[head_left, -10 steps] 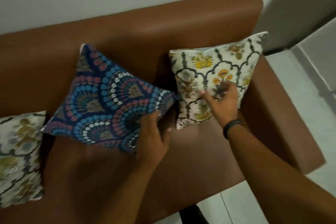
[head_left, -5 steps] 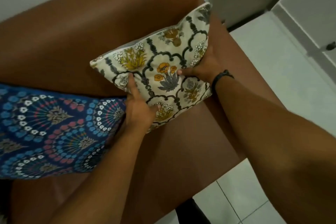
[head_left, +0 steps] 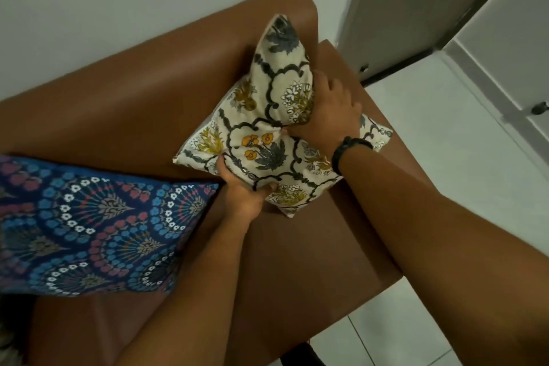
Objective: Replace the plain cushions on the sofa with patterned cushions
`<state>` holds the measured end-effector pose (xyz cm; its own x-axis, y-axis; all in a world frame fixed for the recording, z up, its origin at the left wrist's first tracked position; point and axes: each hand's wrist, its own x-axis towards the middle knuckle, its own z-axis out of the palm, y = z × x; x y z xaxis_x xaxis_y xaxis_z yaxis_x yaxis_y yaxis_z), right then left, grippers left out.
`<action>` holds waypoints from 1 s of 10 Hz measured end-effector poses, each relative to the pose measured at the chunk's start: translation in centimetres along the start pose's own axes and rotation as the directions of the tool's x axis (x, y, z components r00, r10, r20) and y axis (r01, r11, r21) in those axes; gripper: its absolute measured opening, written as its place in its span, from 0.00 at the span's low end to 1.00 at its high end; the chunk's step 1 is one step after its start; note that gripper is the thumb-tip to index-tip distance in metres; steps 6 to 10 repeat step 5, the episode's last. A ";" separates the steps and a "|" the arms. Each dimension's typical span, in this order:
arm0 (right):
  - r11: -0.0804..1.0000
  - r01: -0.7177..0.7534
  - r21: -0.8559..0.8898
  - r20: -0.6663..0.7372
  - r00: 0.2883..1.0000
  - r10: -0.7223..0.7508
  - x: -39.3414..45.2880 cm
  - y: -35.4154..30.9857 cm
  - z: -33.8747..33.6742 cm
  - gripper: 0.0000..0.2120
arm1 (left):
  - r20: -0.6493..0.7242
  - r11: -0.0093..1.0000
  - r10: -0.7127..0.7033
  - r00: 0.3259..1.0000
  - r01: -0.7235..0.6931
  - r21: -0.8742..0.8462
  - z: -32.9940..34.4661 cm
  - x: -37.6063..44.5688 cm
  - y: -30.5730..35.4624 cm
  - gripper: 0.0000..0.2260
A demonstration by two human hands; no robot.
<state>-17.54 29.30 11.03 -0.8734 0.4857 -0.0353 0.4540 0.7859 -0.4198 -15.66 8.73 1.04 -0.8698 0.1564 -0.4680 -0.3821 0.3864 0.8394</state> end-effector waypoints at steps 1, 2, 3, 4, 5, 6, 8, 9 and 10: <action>0.998 -0.050 -0.028 0.077 0.996 0.052 0.4 1.4 1.2 0.57 | 0.026 0.998 -0.049 0.998 0.048 0.028 0.3 0.1 -0.6 0.60; 0.998 -0.061 -0.008 0.062 0.996 0.061 0.4 1.5 1.9 0.60 | 0.043 0.999 -0.053 0.998 0.053 0.009 -0.3 0.1 -1.1 0.61; 0.997 -0.075 0.004 0.082 0.994 0.074 -0.3 1.2 1.7 0.63 | 0.082 0.998 -0.057 0.995 0.059 -0.020 -1.7 -0.4 -0.9 0.59; 0.997 -0.078 -0.025 0.135 0.987 0.081 -1.3 0.0 0.0 0.62 | 0.077 0.998 -0.051 0.996 0.048 0.038 -4.3 -1.9 1.6 0.56; 0.996 -0.050 -0.070 0.190 0.980 0.062 -2.4 -1.1 -2.4 0.56 | -0.005 0.985 0.051 0.999 -0.049 0.166 -6.7 -3.8 4.3 0.50; 0.996 -0.050 -0.070 0.190 0.980 0.062 -2.4 -1.1 -2.4 0.56 | -0.005 0.985 0.051 0.999 -0.049 0.166 -6.7 -3.8 4.3 0.50; 0.996 -0.050 -0.070 0.190 0.980 0.062 -2.4 -1.1 -2.4 0.56 | -0.005 0.985 0.051 0.999 -0.049 0.166 -6.7 -3.8 4.3 0.50; 0.996 -0.050 -0.070 0.190 0.980 0.062 -2.4 -1.1 -2.4 0.56 | -0.005 0.985 0.051 0.999 -0.049 0.166 -6.7 -3.8 4.3 0.50; 0.996 -0.050 -0.070 0.190 0.980 0.062 -2.4 -1.1 -2.4 0.56 | -0.005 0.985 0.051 0.999 -0.049 0.166 -6.7 -3.8 4.3 0.50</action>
